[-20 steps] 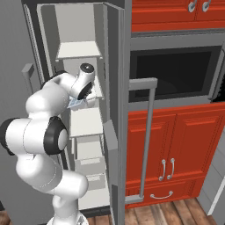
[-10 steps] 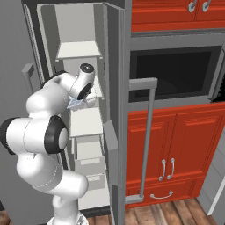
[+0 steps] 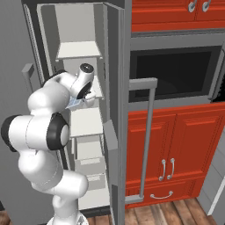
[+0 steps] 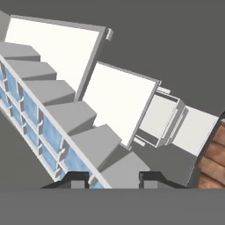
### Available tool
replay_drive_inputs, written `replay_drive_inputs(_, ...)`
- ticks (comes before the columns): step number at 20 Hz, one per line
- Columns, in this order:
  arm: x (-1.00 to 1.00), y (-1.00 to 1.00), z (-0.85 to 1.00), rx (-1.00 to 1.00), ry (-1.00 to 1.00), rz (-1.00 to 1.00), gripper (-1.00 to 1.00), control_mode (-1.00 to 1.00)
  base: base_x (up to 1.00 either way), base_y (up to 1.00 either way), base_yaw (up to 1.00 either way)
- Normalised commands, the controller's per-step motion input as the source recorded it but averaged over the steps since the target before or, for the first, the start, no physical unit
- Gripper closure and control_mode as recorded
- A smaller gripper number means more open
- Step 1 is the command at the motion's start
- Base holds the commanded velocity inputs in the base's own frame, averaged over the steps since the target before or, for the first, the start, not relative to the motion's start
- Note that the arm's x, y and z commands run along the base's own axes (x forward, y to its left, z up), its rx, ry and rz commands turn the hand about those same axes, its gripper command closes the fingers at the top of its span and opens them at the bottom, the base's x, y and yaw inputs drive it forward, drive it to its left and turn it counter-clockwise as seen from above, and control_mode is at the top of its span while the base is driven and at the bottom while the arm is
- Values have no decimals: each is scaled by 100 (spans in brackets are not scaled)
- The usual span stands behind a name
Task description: The ice cube tray has been filled with water. Take the tray and place it in the freezer to make ice. Close the freezer door after placing the tray.
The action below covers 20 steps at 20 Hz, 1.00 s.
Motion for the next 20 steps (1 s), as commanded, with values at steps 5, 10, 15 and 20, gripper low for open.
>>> replay_drive_inputs(5, 20, 0, -3, 0, 0, 7, 100, -100, 0, 0, 0)
replay_drive_inputs(10, 25, 2, -8, 0, 0, 8, 100, -100, 0, 0, 0)
replay_drive_inputs(15, 32, 10, -9, 0, 0, 6, 100, -100, 0, 0, 0)
replay_drive_inputs(20, 45, 17, -9, -2, 0, 3, 100, -100, 0, 0, 0)
